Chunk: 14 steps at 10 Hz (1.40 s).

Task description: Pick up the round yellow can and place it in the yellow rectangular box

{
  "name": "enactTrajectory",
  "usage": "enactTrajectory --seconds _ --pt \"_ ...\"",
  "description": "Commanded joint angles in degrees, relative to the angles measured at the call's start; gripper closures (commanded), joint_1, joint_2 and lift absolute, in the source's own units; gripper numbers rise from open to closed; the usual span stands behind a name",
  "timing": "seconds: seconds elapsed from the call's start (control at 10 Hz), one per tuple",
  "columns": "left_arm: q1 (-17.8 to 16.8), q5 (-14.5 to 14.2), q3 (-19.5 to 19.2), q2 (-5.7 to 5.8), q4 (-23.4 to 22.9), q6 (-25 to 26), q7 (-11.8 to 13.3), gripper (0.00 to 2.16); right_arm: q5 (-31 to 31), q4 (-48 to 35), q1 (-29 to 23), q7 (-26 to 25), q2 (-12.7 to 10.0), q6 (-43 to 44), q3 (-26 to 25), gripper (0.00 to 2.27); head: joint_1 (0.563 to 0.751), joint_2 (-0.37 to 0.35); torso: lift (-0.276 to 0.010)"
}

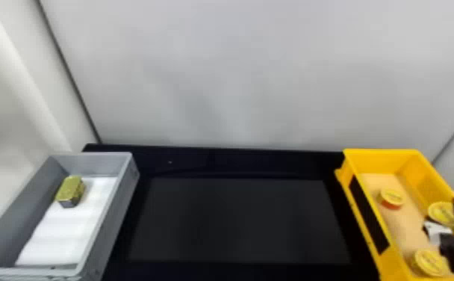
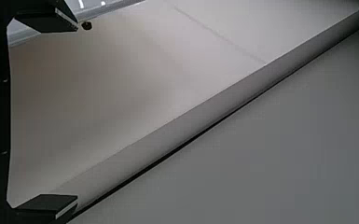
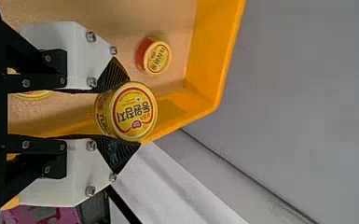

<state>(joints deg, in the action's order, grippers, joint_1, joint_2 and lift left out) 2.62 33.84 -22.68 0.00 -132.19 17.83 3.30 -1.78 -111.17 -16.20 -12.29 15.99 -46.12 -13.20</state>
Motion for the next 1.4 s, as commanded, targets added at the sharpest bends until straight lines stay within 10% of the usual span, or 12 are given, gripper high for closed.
enactTrajectory --seconds 0.0,1.3 --pt "0.11 0.0 -0.36 -0.15 0.0 0.02 0.04 0.0 1.6 1.57 -0.77 -0.63 0.01 0.05 -0.6 0.83 0.686 0.014 -0.056" --pt "0.37 0.0 -0.19 -0.15 -0.09 0.11 0.04 0.0 2.4 1.92 -1.21 1.04 0.62 -0.83 -2.27 0.46 0.686 0.014 -0.056"
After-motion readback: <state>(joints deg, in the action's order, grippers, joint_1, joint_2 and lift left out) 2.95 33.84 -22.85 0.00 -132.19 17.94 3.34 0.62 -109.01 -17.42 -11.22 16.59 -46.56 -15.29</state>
